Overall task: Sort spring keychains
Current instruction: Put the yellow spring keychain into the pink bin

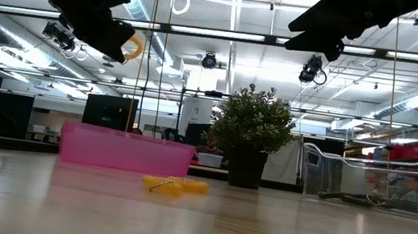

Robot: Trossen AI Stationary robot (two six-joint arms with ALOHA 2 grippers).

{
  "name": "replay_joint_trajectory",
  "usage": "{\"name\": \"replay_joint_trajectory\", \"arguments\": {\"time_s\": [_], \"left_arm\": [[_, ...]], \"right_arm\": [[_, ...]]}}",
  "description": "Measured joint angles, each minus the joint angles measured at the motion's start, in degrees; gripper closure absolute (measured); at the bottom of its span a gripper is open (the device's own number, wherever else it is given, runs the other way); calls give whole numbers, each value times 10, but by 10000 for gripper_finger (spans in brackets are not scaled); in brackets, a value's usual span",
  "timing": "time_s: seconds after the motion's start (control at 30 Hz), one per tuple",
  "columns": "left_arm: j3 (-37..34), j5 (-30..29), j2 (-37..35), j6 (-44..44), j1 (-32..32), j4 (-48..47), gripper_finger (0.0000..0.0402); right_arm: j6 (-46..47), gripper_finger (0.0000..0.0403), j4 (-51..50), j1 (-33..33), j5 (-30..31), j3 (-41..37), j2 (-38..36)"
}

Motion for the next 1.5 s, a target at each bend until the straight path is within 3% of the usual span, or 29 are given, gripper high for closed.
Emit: {"name": "replay_joint_trajectory", "arguments": {"time_s": [0.5,0.83,1.0,1.5], "left_arm": [[0,15,64,-18,59,-31,375],[0,29,63,-16,72,-33,260],[0,30,63,-15,72,-33,222],[0,30,63,-14,72,-28,205]], "right_arm": [[7,181,0,0,0,0,0],[8,181,0,0,0,-1,0],[8,181,0,0,0,-1,0],[-7,181,14,0,0,-1,1]]}}
